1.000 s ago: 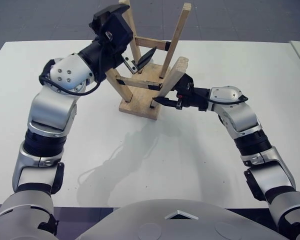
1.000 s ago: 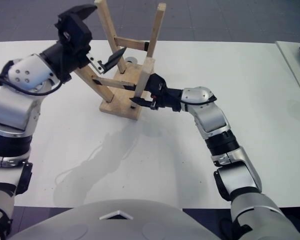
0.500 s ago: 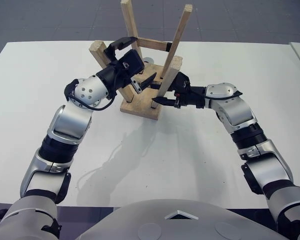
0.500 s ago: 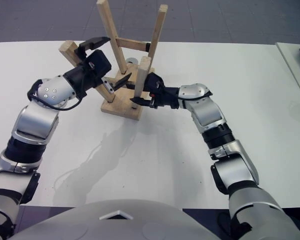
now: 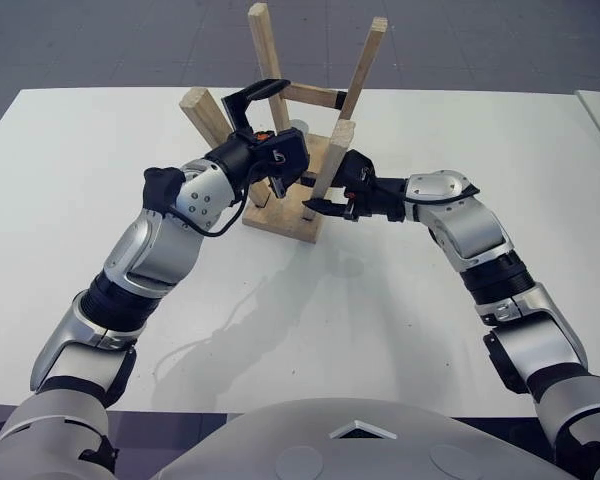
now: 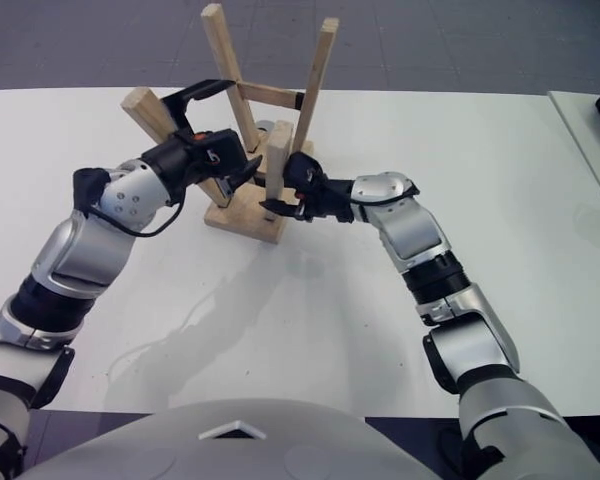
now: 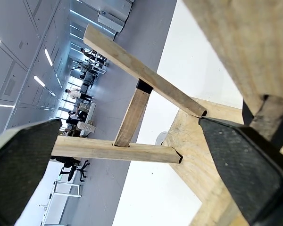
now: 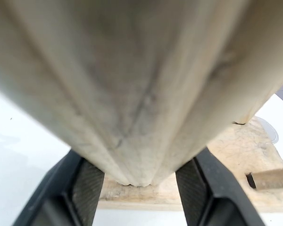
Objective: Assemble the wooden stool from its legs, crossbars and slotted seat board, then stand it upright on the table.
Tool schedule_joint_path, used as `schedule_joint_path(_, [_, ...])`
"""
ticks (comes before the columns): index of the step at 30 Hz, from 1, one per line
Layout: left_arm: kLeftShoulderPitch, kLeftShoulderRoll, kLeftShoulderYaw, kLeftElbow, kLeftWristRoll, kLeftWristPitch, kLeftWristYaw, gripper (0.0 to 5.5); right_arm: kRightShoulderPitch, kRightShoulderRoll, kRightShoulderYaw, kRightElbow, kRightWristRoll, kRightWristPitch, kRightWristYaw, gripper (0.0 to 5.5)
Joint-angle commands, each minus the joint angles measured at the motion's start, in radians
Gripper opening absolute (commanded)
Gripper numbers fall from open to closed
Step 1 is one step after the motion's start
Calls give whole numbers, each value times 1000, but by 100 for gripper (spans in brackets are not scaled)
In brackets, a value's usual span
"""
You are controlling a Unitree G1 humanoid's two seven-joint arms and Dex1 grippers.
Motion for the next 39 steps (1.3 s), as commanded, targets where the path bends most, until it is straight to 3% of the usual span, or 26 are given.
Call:
schedule_joint_path(1, [105,-21,-17,78,6,30,-27,540,65,-113,128,79,-164,164,45,204])
schedule_joint_path(7, [100,-57,20,83,1,-12,-2,540,82,-101,112,60,-140,194,-8,204])
schedule_joint_path(13, [19,-206,237,89,-109,-192,219,540,105,-54,-43,-59,-48,195,-124,204])
schedule_joint_path(18, [-19,-227,320,114,-125,-312,289,540,129,-17,-142,-223,0,254,-194,204])
schedule_joint_path(23, [4,-231,332,126,-117,-353,295,540,149,-40,-170,-364,11,334,-195,311])
schedule_joint_path(32, [26,-217,424,71,-127,-489,343,540,174,-200,-224,-439,3,406,-127,449])
schedule_joint_path(37, [-11,-193,554,53,-115,-515,421,540,48,-112,-292,-306,-28,322,-232,537])
schedule_joint_path(39, [-50,-181,577,70,-152,-493,405,540,19,-69,-294,-303,-22,312,-253,537])
